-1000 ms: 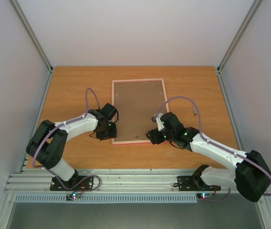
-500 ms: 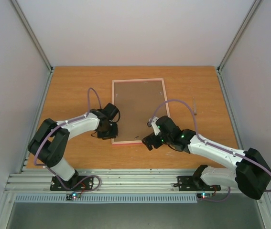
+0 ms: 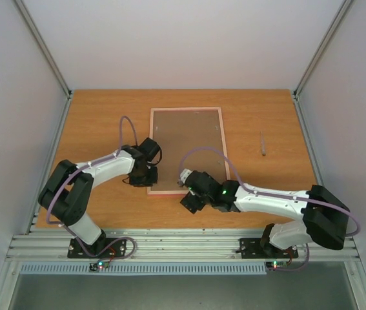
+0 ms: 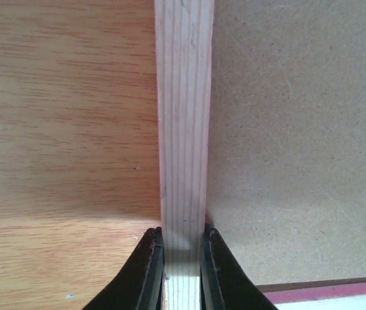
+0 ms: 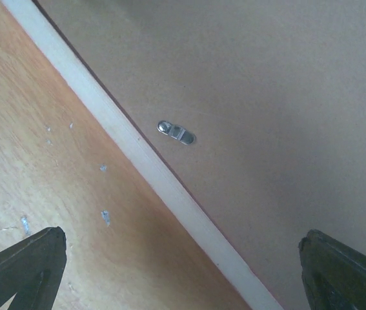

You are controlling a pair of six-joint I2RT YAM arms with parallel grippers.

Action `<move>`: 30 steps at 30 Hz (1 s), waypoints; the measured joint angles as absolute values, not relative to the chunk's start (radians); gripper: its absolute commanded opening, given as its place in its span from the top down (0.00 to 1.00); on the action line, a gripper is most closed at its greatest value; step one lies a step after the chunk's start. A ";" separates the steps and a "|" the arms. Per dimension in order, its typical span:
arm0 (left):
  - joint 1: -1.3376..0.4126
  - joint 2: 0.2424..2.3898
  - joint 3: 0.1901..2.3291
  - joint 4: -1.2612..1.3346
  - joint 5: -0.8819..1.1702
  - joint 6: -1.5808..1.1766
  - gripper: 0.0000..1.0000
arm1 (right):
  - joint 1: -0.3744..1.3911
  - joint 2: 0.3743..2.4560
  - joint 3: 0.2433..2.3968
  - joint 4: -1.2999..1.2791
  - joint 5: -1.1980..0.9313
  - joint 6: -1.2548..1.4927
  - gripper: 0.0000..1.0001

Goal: Take the photo out of the frame

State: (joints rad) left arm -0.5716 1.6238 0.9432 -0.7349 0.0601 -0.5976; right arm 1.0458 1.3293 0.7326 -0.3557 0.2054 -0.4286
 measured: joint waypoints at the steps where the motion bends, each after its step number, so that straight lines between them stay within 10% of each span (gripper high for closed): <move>1: -0.568 1.624 0.946 -0.740 0.062 -0.593 1.00 | 1.061 1.345 0.739 -0.355 0.231 -0.437 0.02; 30: -0.488 1.544 0.987 -0.875 0.132 -0.491 1.00 | 1.217 1.761 0.817 -0.123 0.861 -0.649 0.10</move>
